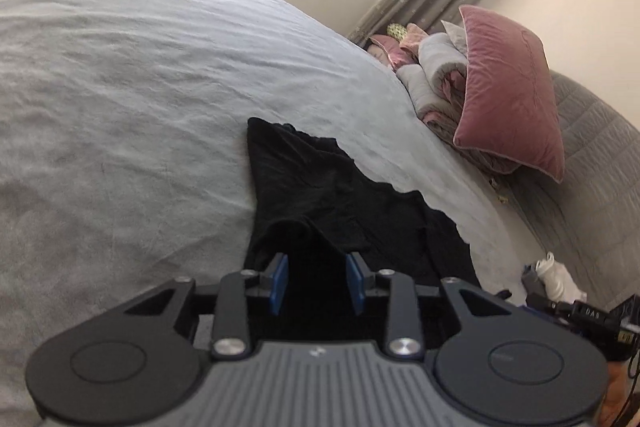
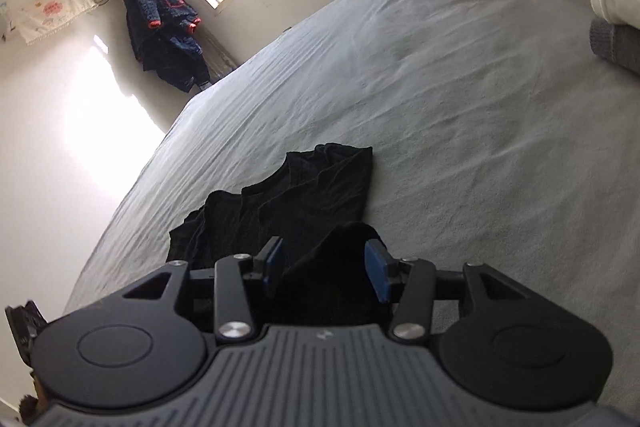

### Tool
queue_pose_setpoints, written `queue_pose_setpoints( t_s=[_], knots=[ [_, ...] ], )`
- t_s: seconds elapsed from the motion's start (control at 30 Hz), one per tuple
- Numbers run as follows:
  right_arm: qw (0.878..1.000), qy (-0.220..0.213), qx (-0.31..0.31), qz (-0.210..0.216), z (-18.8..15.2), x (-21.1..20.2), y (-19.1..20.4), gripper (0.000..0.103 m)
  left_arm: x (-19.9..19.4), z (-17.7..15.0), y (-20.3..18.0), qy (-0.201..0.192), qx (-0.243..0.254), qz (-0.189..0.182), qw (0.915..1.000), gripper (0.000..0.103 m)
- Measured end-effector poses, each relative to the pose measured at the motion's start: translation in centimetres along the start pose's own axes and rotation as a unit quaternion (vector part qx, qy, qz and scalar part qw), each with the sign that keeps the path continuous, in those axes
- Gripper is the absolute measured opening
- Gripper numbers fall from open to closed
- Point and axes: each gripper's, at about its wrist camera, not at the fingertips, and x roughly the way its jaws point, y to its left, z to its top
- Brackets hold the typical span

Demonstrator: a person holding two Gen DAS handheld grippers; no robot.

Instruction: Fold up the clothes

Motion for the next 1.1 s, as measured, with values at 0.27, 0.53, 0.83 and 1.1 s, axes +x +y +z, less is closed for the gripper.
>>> queue_pose_setpoints(
  t_s=[0.27,0.53,0.83,1.1],
  knots=[
    [0.972,0.077,-0.220,-0.010,-3.8,4.7,6.1,0.037,4.0,-0.1,-2.4,0.060,0.099,0.002,0.9933,0.018],
    [0.969,0.061,-0.236,-0.028,-2.3,7.7,6.9,0.036,4.8,2.8,-1.1,0.005,0.047,0.013,0.9988,0.022],
    [0.984,0.010,-0.163,-0.074,0.5,7.0,4.0,0.044,2.8,3.6,1.1,-0.055,-0.001,0.074,0.9957,0.054],
    [0.982,0.003,-0.142,-0.121,0.3,7.7,1.5,0.047,4.2,2.5,1.2,-0.033,0.013,0.100,0.9944,0.012]
  ],
)
